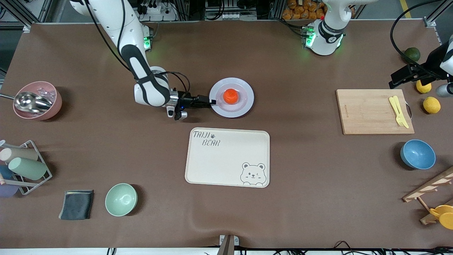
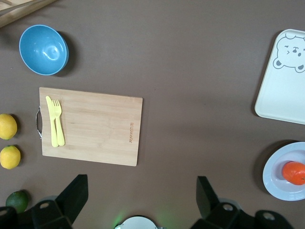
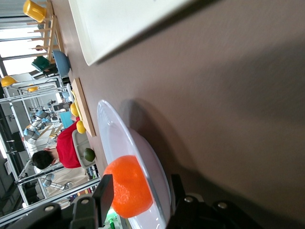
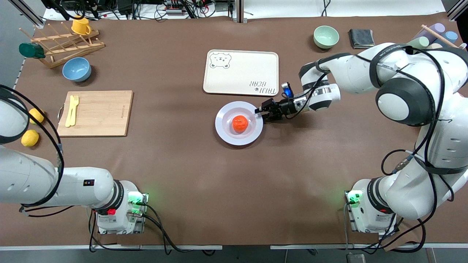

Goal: Place orange and plate with both arms
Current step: 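Grasp the white plate rim with the right gripper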

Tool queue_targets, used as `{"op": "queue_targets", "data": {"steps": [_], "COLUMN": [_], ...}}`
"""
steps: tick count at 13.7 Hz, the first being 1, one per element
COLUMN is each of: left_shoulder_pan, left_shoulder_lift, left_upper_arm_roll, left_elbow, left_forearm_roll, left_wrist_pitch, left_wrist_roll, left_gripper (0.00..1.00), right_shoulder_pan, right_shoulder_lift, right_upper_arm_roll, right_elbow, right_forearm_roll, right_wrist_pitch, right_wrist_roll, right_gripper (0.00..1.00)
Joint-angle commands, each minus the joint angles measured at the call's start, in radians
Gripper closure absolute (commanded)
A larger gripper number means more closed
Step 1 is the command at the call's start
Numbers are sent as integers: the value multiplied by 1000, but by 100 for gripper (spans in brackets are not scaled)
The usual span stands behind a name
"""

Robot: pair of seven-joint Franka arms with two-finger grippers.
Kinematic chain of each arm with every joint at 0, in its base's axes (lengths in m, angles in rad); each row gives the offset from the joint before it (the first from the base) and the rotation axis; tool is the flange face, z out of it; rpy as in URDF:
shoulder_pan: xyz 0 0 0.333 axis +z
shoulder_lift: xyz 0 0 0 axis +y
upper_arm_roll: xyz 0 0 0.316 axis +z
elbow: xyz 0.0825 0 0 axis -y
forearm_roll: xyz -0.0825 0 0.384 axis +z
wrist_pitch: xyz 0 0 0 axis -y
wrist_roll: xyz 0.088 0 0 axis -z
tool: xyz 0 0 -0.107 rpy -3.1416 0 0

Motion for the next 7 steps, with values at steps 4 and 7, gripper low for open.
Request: {"op": "queue_targets", "data": {"steps": [4,7], "left_shoulder_pan": [-28,-27], "left_shoulder_lift": [-20,-20], "left_upper_arm_roll": [25,21], "left_elbow": [-20,-18], "left_forearm_roll": [-11,-11], "left_wrist_pitch": [-2,-1], "left_wrist_roll": [17,9], "left_gripper": [0,0], "right_shoulder_pan": [2,-1], "right_shoulder_lift": [6,3], "right_upper_arm_roll": [-6,-6], "right_elbow": [15,23], "right_forearm_roll": [35,35], "right_wrist_pitch": [8,3], "right_wrist_roll": [-30,-23], "right_gripper": [100,100]}}
